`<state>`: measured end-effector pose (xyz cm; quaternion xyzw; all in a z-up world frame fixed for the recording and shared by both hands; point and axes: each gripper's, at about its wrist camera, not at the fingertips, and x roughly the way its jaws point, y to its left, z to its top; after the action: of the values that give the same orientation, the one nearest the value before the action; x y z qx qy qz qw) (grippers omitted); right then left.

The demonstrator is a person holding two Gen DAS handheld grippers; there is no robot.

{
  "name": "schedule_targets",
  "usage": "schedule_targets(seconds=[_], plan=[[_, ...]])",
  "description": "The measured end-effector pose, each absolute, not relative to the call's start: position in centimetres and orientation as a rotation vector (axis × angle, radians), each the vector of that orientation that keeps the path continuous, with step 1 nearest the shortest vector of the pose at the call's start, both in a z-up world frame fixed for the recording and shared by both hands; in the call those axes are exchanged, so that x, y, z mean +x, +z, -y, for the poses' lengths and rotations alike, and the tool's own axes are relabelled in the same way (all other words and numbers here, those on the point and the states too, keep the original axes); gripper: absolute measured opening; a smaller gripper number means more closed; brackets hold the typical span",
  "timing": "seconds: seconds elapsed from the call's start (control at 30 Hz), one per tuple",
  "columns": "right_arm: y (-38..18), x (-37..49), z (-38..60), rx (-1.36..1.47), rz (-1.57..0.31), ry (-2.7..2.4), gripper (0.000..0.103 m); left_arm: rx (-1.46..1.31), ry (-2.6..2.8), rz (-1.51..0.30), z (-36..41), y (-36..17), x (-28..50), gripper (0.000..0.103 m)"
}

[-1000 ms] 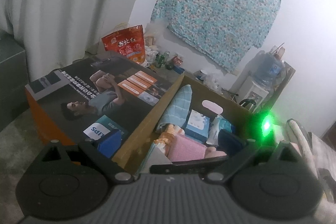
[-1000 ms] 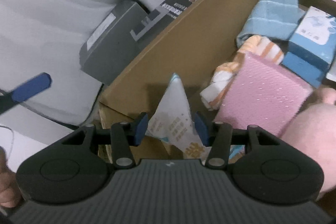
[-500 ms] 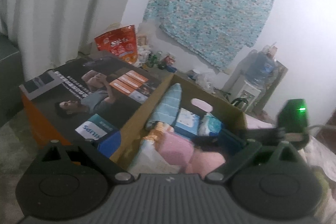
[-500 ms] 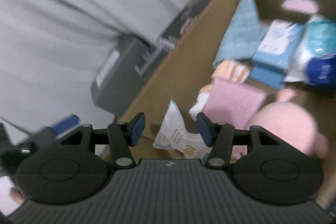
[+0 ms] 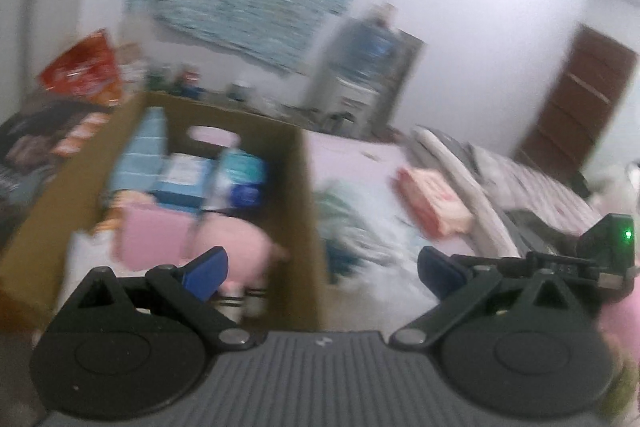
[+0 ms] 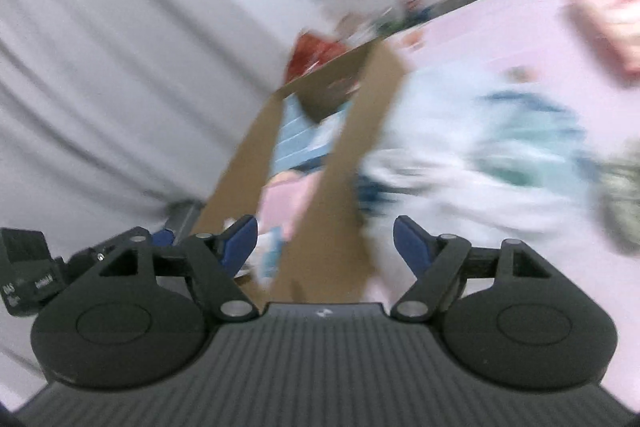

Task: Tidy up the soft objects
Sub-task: 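Move both tools back over the gold packet and yogurt cup on the bed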

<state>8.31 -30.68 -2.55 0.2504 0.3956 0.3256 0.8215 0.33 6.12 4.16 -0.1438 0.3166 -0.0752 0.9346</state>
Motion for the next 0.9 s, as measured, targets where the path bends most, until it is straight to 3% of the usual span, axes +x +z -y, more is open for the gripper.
schedule_targets(seconds=[0.2, 0.37, 0.47, 0.7, 0.9], plan=[[-2.6, 3.4, 40.7, 0.511, -0.680, 0.372, 0.079, -0.150, -0.321, -0.703, 2.1, 2.8, 2.7, 0.101], [-5.4, 1.3, 46.1, 0.575, -0.675, 0.237, 0.079, -0.024, -0.463, -0.741, 9.2, 1.0, 4.2, 0.101], [-6.9, 0.9, 47.9, 0.615, -0.677, 0.200, 0.073, 0.030, -0.570, -0.776, 13.6, -0.3, 5.0, 0.101], [-8.0, 2.1, 50.0, 0.655, -0.642, 0.178, 0.048, 0.134, -0.701, -0.846, 21.8, -3.4, 8.0, 0.101], [-6.3, 3.9, 50.8, 0.558, -0.639, 0.192, 0.048, 0.204, -0.714, -0.895, 26.7, -6.7, 11.8, 0.097]])
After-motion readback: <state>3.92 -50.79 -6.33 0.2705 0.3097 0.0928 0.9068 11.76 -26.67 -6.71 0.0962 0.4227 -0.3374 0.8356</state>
